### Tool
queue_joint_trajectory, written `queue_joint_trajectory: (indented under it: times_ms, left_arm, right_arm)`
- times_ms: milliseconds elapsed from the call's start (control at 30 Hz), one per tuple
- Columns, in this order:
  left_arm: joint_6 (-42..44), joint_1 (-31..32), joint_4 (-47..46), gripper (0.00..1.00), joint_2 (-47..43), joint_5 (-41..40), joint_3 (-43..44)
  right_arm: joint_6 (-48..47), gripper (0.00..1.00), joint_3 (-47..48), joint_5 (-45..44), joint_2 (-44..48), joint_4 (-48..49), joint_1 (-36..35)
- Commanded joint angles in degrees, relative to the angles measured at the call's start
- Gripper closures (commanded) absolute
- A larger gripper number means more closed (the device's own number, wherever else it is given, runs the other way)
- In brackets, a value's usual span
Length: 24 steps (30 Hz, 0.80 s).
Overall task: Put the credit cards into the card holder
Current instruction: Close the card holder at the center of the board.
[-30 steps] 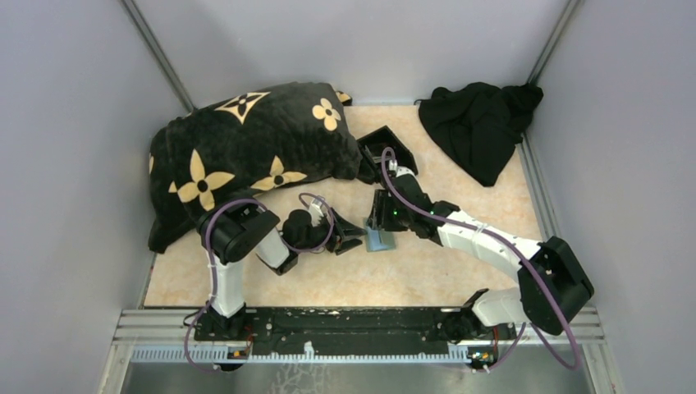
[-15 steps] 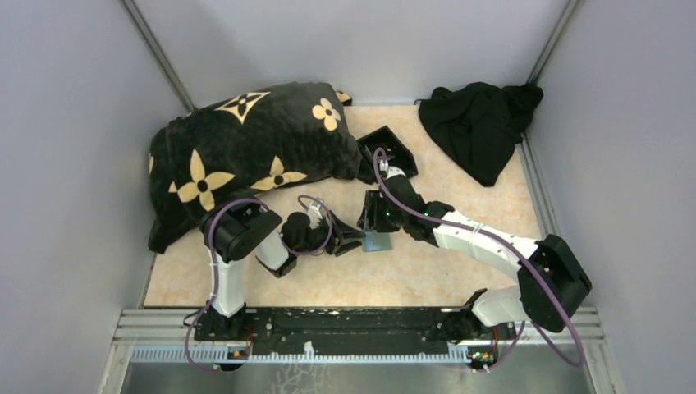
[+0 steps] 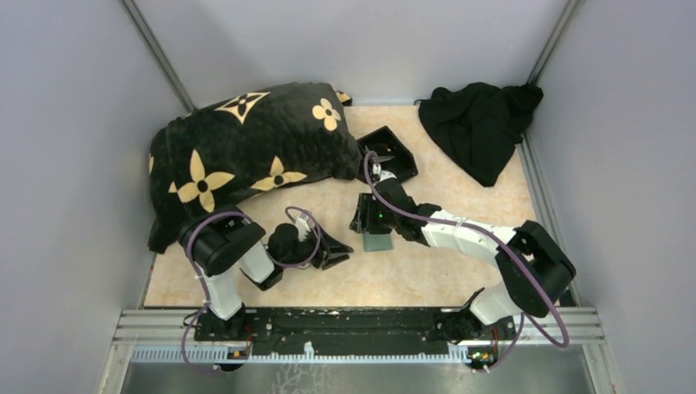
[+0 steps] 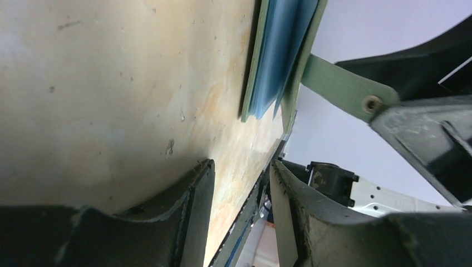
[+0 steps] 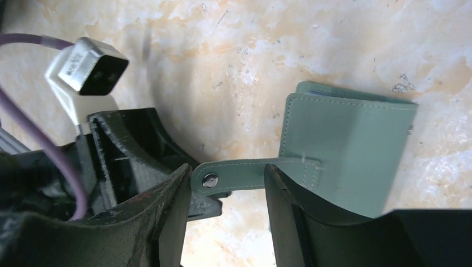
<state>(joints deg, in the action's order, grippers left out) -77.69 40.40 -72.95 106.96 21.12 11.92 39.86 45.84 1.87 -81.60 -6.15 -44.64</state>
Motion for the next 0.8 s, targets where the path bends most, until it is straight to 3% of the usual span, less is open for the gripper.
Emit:
queue_joint_trajectory:
  times_ms: [0, 267, 767]
  left_arm:
    - [5.98, 0.43, 17.53, 0.5, -3.4, -3.36, -1.36]
    - [13.87, 2.17, 39.36, 0.51, -13.94, -8.02, 7.52]
    - [14.44, 5.1, 45.83, 0.52, -15.77, -10.3, 14.58]
  right_arm:
    - [0.75, 0.49, -1.07, 0.72, -2.51, 5.11, -0.8]
    - [0.78, 0.43, -1.47, 1.11, -4.69, 6.48, -0.8]
    - [-2.8, 0.39, 3.86, 1.17, -1.44, 3.68, -0.71]
